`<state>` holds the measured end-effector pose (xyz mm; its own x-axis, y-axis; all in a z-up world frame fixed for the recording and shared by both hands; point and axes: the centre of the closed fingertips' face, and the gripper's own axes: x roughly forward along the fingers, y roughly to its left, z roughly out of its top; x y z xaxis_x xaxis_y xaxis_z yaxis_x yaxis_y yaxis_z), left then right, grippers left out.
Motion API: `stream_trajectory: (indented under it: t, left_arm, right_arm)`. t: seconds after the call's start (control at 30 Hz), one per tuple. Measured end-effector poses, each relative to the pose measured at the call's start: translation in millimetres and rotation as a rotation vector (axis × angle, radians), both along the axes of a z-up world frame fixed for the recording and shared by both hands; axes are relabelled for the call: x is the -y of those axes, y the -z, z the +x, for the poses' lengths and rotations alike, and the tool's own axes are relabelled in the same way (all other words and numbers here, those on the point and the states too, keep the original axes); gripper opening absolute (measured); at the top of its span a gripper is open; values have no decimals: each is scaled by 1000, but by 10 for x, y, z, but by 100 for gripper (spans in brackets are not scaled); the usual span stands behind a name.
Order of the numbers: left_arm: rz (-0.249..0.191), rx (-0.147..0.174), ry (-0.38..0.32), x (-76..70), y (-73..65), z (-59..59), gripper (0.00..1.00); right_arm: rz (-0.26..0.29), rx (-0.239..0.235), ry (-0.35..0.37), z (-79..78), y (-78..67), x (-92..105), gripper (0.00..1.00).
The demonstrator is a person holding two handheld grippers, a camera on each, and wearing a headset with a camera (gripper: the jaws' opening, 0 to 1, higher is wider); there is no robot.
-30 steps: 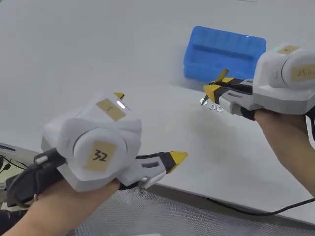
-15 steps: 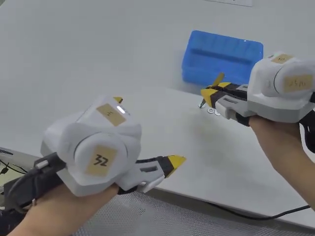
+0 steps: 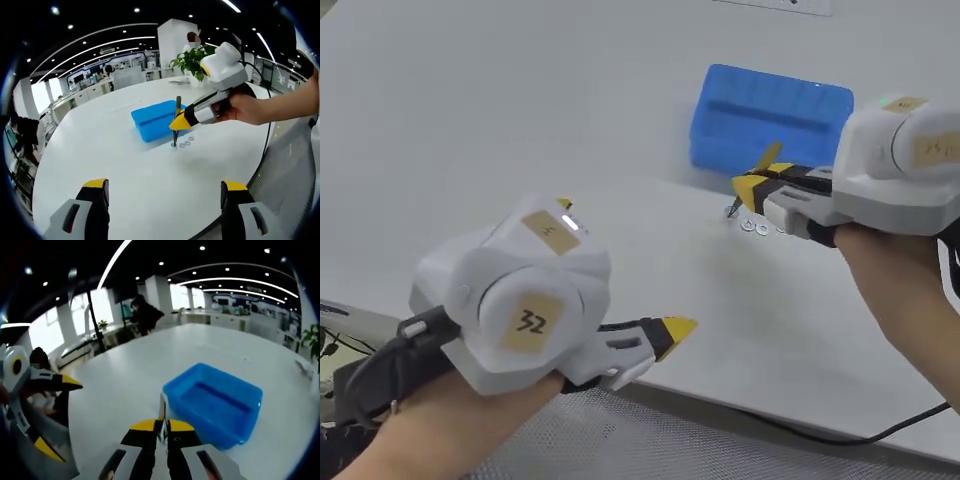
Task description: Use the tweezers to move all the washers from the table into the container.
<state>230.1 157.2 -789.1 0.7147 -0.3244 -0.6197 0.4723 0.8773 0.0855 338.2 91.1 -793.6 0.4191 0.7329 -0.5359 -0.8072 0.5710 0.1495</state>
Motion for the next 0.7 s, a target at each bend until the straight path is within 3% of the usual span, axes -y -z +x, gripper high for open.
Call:
stream_trajectory:
  t: [0.43, 0.7]
  left_arm:
    - [1, 4, 6, 8, -5, -2, 94]
    - [0, 12, 13, 21, -22, -3, 94]
  right_arm:
    - [17, 69, -13, 64, -339, -32, 3]
    - [18, 107, -8, 179, -447, -26, 3]
